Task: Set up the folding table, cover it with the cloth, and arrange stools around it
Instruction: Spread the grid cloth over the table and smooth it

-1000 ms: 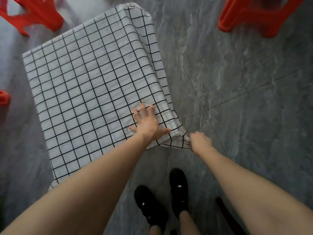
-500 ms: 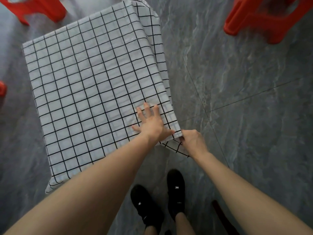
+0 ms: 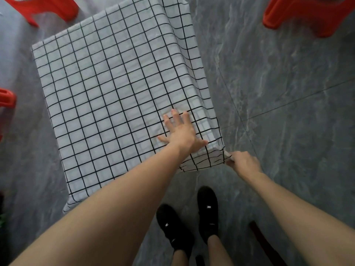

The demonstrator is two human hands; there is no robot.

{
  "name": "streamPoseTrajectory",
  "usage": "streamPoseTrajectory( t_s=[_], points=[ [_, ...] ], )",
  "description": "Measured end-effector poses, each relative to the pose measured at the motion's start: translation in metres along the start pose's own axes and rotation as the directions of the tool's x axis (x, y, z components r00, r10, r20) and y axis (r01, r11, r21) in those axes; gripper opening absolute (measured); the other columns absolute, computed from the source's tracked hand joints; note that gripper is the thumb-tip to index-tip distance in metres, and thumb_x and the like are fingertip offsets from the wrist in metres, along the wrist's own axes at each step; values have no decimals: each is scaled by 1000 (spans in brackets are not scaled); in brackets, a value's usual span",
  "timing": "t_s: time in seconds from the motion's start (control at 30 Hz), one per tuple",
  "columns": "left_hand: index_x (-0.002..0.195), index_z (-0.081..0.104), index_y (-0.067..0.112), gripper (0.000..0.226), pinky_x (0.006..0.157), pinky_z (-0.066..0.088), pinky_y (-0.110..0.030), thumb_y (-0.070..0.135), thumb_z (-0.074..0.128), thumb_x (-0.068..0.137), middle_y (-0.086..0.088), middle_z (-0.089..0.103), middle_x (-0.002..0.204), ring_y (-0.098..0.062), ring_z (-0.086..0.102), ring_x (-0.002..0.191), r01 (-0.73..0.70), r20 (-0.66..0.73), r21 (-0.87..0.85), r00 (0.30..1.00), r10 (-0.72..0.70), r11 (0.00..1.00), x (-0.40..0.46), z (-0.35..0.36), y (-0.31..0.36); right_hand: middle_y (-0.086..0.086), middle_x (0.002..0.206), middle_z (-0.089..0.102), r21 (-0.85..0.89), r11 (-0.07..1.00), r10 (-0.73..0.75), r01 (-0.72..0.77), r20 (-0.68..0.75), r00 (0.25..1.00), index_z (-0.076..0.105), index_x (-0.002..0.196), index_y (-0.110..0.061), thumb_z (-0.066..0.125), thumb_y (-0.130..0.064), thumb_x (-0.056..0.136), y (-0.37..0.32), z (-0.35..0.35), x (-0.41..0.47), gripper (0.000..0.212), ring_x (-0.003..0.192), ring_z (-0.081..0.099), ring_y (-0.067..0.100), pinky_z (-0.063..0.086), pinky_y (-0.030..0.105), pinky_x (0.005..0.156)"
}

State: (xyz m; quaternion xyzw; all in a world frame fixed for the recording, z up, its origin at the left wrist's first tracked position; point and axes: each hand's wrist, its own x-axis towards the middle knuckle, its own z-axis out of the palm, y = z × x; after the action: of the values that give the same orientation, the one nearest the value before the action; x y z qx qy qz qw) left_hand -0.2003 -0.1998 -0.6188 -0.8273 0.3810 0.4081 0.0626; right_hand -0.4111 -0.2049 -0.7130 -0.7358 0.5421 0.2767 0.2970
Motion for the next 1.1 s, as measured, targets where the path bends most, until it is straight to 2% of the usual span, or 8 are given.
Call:
streamPoseTrajectory(
  t_s=[0.27,0.4,0.5,0.57,0.7,0.83,0.97,1.1],
  points=[
    [149,6,28,103,103,9,-78,50,75,77,-4,-26,158,-38,-28,143,-26,2,8,1000,26,1000,-2,0,-3,16,103,66,-80,995,71,-65,76,995,63,103,-7,46,-44,99,3,-8,-13,41,96,63,34,42,34,70],
    [149,7,28,102,103,8,-78,50,76,76,-4,-24,158,-37,-27,143,-31,-8,-10,999,31,999,-1,2,-3,13,115,64,-79,996,45,-35,117,992,57,117,-15,57,-62,86,0,-7,-19,56,106,61,32,45,36,77],
    [148,11,30,97,105,1,-76,53,70,75,-1,-22,159,-34,-28,143,-53,-31,-98,998,51,994,-3,4,-5,13,147,39,-102,993,81,-65,155,985,13,150,-17,71,-72,64,6,-4,-30,118,130,44,33,42,47,96],
    [147,20,30,86,108,-4,-72,53,64,77,3,-14,160,-29,-22,146,-93,-98,-240,993,71,966,-7,6,-11,18,159,11,-60,989,138,-133,102,985,-11,152,-15,76,-68,61,10,-9,-41,136,141,26,38,32,54,108],
    [140,39,29,64,120,12,-49,41,62,82,5,6,156,-24,6,145,-304,-468,-387,878,99,870,-32,15,-57,17,160,-2,-98,995,6,-19,-134,991,-10,153,-14,75,-54,73,1,-26,-71,124,144,17,39,21,51,115],
    [140,39,26,64,120,15,-41,31,63,81,0,9,156,-23,12,143,-376,-476,-182,842,253,908,-53,17,-129,18,159,3,-187,956,-267,224,-253,930,2,154,-15,79,-42,74,-50,-44,-89,114,143,19,38,29,49,112],
    [142,35,23,73,118,15,-38,22,65,75,-3,11,155,-25,16,141,-232,-476,-171,870,126,958,-79,13,-213,20,156,16,-343,835,-527,431,-269,806,21,152,-14,86,-35,67,-140,-47,-92,109,139,27,39,33,51,110],
    [142,33,17,82,117,18,-42,11,64,65,-10,15,153,-32,21,138,-4,-512,-208,853,-106,978,-109,20,-300,16,157,13,-397,737,-643,546,-166,747,21,151,-19,81,-35,73,-241,-30,-97,100,138,24,35,37,49,104]
  ],
)
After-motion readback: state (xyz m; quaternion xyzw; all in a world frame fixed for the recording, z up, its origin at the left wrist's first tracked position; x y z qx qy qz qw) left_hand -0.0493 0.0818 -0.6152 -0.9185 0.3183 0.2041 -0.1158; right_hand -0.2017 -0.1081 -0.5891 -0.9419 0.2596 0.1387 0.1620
